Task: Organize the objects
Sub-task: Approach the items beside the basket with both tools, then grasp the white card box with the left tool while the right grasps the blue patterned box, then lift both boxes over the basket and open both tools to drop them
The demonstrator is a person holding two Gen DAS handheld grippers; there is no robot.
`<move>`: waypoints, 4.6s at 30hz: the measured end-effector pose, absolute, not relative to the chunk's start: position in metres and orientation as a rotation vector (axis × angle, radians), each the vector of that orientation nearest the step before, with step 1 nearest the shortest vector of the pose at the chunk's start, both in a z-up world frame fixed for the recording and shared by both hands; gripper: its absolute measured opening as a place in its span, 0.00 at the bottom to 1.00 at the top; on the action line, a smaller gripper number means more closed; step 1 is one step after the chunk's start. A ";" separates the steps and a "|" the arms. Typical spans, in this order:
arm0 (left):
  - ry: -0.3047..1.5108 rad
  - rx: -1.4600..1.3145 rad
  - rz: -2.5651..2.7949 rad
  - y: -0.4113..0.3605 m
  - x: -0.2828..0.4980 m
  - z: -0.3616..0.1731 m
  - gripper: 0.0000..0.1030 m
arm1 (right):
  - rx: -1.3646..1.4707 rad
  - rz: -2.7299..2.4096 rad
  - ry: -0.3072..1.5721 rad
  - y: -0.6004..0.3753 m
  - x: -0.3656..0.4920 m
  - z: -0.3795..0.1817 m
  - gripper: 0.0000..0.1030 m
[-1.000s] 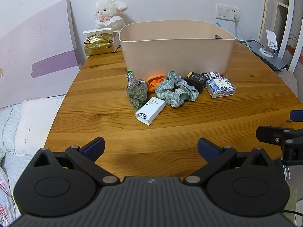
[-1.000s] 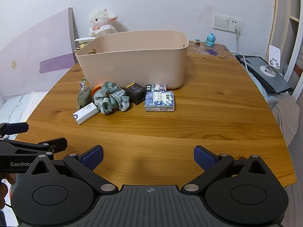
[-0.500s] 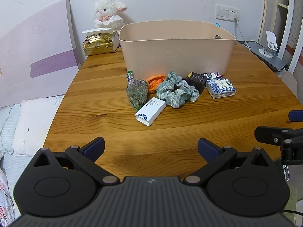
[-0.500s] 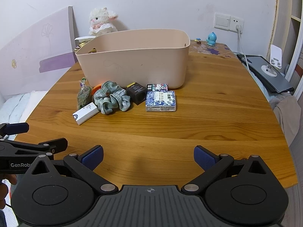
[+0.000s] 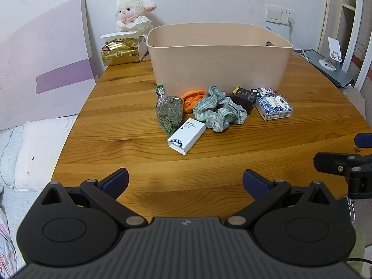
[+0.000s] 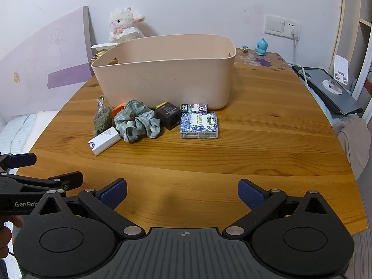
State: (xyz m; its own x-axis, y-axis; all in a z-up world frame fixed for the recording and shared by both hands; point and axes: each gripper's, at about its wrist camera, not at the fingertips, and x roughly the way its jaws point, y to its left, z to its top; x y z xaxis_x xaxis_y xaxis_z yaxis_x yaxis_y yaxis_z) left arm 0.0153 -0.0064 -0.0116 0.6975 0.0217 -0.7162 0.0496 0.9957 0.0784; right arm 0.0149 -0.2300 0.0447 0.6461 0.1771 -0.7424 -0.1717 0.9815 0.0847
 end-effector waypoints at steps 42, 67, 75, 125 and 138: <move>0.892 0.038 -0.080 0.028 0.123 -0.068 1.00 | -0.004 0.164 0.928 -0.226 0.138 -0.012 1.00; 0.856 0.040 -0.149 0.026 0.121 -0.065 0.31 | -0.076 0.162 0.841 -0.214 0.140 -0.024 0.58; 0.810 0.024 -0.152 0.024 0.097 -0.045 0.31 | -0.053 0.148 0.743 -0.231 0.109 0.015 0.58; 0.902 0.172 -0.053 -0.035 0.292 -0.012 0.35 | -0.128 0.174 0.769 -0.206 0.259 0.046 0.67; 0.719 0.153 -0.050 -0.023 0.236 0.040 0.85 | -0.063 0.164 0.624 -0.228 0.203 0.085 1.00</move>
